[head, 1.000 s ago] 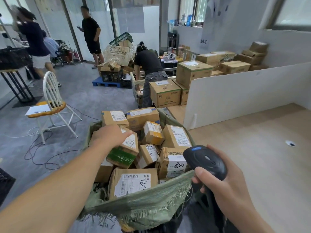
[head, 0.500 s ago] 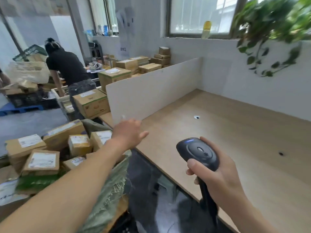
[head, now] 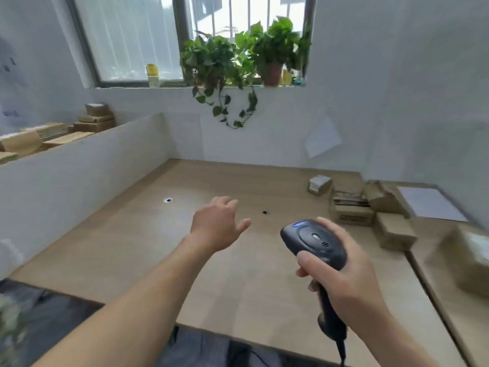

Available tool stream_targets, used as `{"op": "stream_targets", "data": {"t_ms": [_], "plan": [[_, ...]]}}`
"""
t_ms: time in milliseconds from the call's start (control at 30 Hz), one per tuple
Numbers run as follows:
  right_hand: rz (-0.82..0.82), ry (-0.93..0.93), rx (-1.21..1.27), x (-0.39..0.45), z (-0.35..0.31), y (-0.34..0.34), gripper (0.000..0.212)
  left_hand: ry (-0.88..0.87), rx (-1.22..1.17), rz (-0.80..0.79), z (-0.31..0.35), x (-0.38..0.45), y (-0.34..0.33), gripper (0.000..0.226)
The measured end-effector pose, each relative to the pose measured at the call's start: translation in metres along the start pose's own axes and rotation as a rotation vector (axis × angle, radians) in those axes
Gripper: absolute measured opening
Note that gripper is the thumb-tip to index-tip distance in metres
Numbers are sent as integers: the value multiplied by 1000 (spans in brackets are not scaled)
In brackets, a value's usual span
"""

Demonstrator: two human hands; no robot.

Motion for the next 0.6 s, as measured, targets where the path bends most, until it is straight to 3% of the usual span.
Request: {"op": "stream_targets", "data": {"t_ms": [167, 300, 600], "plan": [[171, -8, -49, -9, -4, 106, 55, -166, -28, -41, 120, 33, -34, 59], [310, -22, -75, -17, 6, 175, 65, -282, -57, -87, 203, 50, -61, 62], [538, -60, -153, -11, 27, 262, 54, -502, -101, -200, 343, 91, -135, 61]]}}
Point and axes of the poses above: each hand's wrist, its own x-axis towards the middle knuckle, its own y-axis out of the back of the hand, z = x × y, the point moved 8 cm from there along x, towards the middle knuckle, and after that the axes turned 3 degrees about z, right-handed, at the moved point
